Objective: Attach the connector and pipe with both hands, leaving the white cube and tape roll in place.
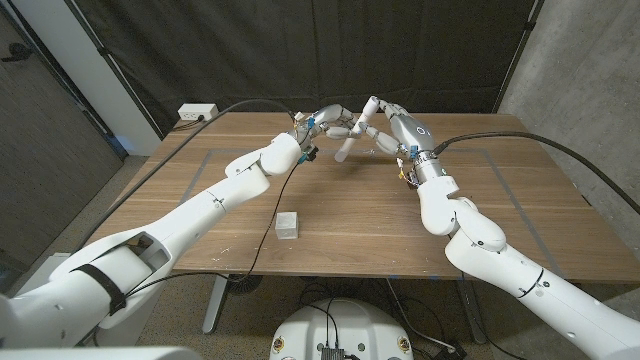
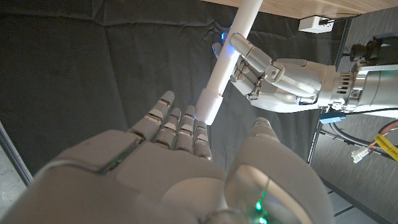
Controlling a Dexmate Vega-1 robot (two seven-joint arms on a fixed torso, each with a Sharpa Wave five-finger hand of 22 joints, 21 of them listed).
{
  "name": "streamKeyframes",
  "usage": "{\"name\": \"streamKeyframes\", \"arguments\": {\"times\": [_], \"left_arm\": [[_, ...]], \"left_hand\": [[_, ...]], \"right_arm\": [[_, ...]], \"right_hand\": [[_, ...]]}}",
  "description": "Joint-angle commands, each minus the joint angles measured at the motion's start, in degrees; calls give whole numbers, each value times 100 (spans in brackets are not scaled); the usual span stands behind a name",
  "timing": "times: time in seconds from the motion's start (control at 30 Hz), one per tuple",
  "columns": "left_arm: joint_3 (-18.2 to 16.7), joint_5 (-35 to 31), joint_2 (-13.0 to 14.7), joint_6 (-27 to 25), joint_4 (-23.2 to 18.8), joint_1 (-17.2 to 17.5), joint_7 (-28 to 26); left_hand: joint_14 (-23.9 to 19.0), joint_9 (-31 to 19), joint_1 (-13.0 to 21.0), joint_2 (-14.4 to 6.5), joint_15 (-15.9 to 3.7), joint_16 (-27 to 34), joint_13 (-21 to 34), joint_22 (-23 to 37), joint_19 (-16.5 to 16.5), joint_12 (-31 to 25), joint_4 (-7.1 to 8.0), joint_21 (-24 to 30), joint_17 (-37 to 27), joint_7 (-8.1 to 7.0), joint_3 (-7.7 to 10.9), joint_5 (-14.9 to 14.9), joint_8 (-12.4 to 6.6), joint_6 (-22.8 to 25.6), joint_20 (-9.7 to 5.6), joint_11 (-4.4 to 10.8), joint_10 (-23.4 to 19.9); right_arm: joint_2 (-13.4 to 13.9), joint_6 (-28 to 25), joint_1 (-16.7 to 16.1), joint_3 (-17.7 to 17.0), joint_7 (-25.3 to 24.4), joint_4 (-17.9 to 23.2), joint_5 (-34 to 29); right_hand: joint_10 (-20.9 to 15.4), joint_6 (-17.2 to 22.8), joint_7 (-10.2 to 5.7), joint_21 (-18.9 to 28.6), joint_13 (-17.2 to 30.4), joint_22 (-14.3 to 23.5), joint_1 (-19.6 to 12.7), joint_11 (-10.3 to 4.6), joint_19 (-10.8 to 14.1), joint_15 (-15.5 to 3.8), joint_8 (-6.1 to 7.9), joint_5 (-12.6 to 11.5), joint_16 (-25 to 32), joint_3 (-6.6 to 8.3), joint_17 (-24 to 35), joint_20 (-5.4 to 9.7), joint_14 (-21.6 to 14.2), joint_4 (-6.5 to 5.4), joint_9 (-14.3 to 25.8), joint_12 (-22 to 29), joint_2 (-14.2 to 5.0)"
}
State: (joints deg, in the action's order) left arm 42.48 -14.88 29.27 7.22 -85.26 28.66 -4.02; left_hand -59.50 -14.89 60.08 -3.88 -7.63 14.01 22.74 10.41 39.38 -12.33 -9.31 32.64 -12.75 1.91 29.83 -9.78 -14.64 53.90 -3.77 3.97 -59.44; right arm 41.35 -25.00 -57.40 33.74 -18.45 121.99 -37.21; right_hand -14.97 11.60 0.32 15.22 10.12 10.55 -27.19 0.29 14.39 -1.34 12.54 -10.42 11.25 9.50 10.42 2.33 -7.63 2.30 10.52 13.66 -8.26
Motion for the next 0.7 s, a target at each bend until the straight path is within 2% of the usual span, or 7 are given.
{"name": "streamKeyframes", "arguments": {"times": [0.03,0.27,0.37,0.43,0.6,0.7], "left_arm": [[-7,19,4,103,-18,-3,-32],[-44,43,14,100,-29,18,-51],[-61,51,16,83,-36,26,-65],[-69,57,16,79,-36,30,-74],[-65,61,11,77,-27,22,-66],[-53,67,-3,95,-5,8,-54]], "left_hand": [[-245,-7,249,-296,-208,23,23,4,29,-43,315,28,-16,127,375,-30,-47,152,-124,219,-249],[-246,-10,253,-295,-211,23,30,3,29,-44,313,30,-16,128,379,-31,-47,151,-123,203,-247],[-247,-8,253,-295,-210,24,28,3,28,-41,313,31,-17,121,379,-31,-38,136,-121,194,-245],[-254,-8,254,-292,-213,26,25,3,30,-39,312,32,-17,127,379,-31,-37,135,-123,191,-248],[-255,-6,254,-291,-217,26,30,3,28,-42,311,33,-17,133,380,-31,-35,136,-125,192,-253],[-257,-6,252,-290,-225,27,28,3,35,-41,313,37,-18,126,379,-30,-36,141,-127,190,-257]], "right_arm": [[16,-100,39,-7,238,63,169],[27,-154,83,51,344,66,208],[36,-166,102,63,389,75,237],[40,-158,105,59,393,82,266],[49,-215,112,73,409,111,262],[71,-229,114,75,425,127,268]], "right_hand": [[-139,306,11,-7,7,15,52,27,89,-1,70,17,43,14,12,271,-127,-3,20,36,1],[-395,566,-2,7,5,20,100,24,213,-45,109,15,55,21,11,269,-295,-13,20,87,1],[-611,799,-43,12,6,24,129,-55,296,-77,144,11,67,34,9,278,-452,-16,21,128,-5],[-742,895,-31,14,5,26,142,-41,338,-99,153,10,74,39,9,275,-535,-16,22,157,-4],[-1057,1267,-77,20,6,32,174,-110,453,-131,212,7,49,59,5,285,-673,-12,25,212,0],[-1144,1352,-96,21,6,33,184,-141,485,-155,220,6,55,66,5,289,-738,-13,25,227,-3]]}}
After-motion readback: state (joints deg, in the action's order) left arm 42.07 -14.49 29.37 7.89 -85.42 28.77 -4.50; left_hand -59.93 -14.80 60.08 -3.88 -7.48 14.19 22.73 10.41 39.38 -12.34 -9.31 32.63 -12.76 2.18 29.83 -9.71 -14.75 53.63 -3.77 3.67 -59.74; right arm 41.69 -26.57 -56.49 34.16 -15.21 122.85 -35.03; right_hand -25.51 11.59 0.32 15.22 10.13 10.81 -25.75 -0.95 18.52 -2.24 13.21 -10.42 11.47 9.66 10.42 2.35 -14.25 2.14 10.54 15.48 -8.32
